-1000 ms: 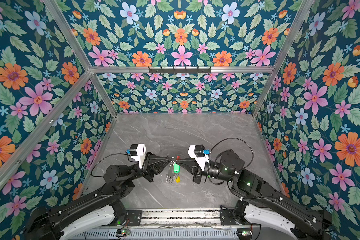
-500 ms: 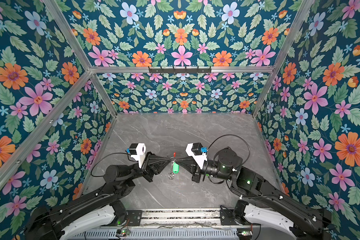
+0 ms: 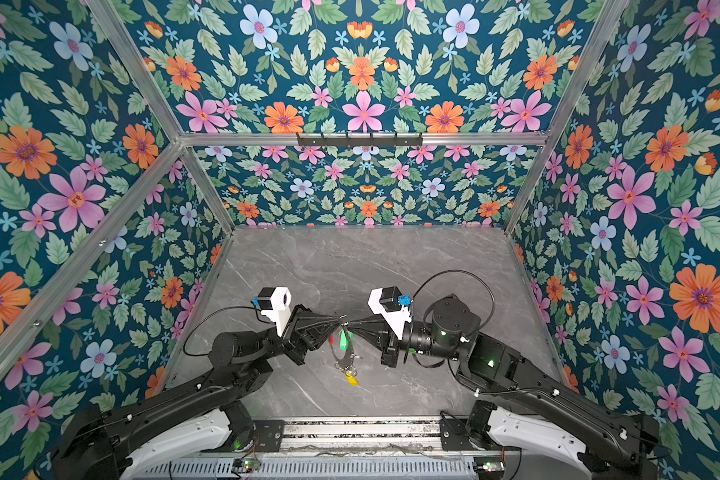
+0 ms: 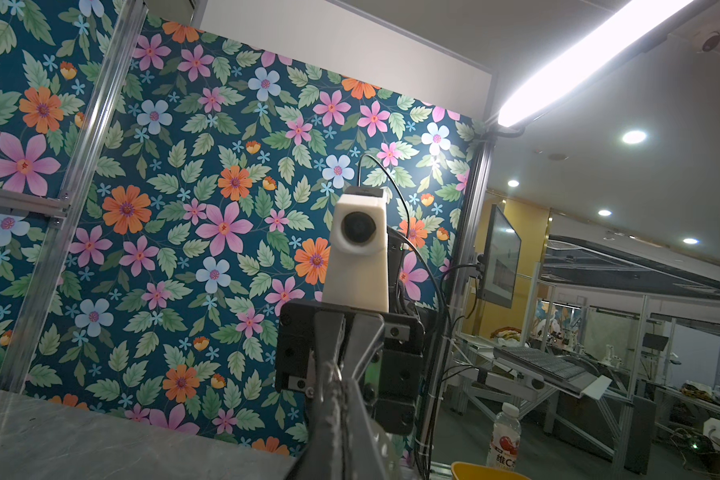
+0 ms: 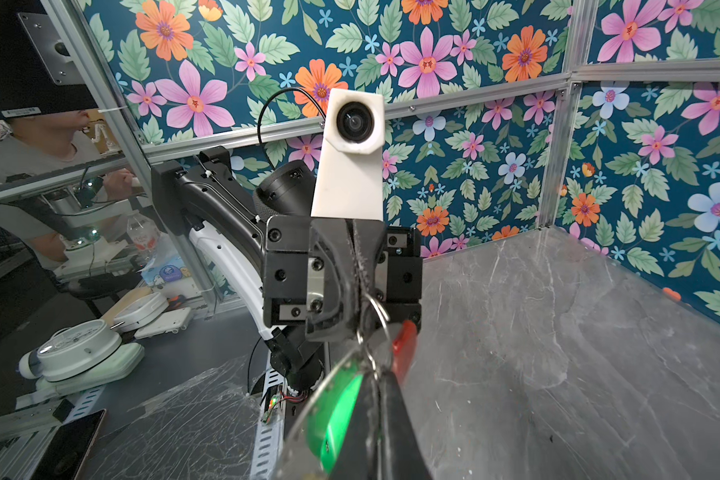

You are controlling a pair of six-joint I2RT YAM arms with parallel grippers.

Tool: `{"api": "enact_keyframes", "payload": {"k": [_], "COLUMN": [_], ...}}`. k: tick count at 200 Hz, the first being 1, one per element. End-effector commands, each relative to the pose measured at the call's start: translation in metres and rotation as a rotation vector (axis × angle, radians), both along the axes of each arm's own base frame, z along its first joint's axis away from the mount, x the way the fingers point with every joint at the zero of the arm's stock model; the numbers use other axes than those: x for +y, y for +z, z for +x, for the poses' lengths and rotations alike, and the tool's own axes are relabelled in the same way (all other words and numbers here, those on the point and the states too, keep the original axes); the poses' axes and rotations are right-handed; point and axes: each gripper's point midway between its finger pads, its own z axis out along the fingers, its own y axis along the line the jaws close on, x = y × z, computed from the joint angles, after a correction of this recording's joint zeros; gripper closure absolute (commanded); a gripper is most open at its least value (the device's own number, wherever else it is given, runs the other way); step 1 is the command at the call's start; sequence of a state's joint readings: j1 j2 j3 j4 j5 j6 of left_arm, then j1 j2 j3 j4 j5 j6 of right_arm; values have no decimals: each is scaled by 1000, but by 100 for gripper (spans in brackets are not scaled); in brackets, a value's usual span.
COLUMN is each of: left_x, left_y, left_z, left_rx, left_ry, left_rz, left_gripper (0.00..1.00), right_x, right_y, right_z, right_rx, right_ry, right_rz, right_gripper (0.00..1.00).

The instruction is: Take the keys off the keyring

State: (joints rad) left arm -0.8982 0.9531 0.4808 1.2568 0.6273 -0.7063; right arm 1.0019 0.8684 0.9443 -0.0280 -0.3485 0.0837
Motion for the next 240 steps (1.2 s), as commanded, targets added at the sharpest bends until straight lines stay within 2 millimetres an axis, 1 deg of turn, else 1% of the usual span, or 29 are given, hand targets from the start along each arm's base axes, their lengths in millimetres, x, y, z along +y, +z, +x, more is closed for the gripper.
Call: {"api": "enact_keyframes", "payload": {"k": [1,21,29,41,62,74,99,124,143,165,192,216,240], "left_x": [14,11,11,10,9,9,8,8,8,8,7,7,7], "left_y": [21,18,18,17,16,16,15,16,16,16,15,15,14], "left_z": [-15,-14,-15,-14,-15,-15,-16,-15,-15,-14,-13,-13,-13], "left_rx": [-85,-85,-87,-85,-89,-88,-95,-94,-91,-89,-83,-83,-81], "left_ry": [-18,-16,-17,-11,-10,-8,-16,-16,-15,-13,-9,-11,-9], "left_rz": [-92,-70,-63,-53,-35,-30,-23,-27,-31,-31,-29,-29,-29], "left_gripper": [100,100,100,100,100,100,100,100,100,100,100,100,100], "right_x": [1,-4,-7,-12,-23,-29,-38,-32,-21,-10,-5,-3,-4], "right_y": [-15,-13,-13,-12,-10,-5,21,45,54,51,49,44,42], "right_z": [2,2,2,0,-4,-9,-16,-24,-30,-28,-28,-24,-20], "right_rx": [44,36,35,29,14,0,-37,-43,-24,4,24,40,52], "right_ry": [-7,-26,-33,-40,-49,-47,-40,21,93,120,141,136,124], "right_rz": [-45,-50,-53,-66,-85,-83,-12,63,104,108,127,119,119], "right_gripper": [100,100,94,80,60,54,48,47,46,47,51,58,70]}}
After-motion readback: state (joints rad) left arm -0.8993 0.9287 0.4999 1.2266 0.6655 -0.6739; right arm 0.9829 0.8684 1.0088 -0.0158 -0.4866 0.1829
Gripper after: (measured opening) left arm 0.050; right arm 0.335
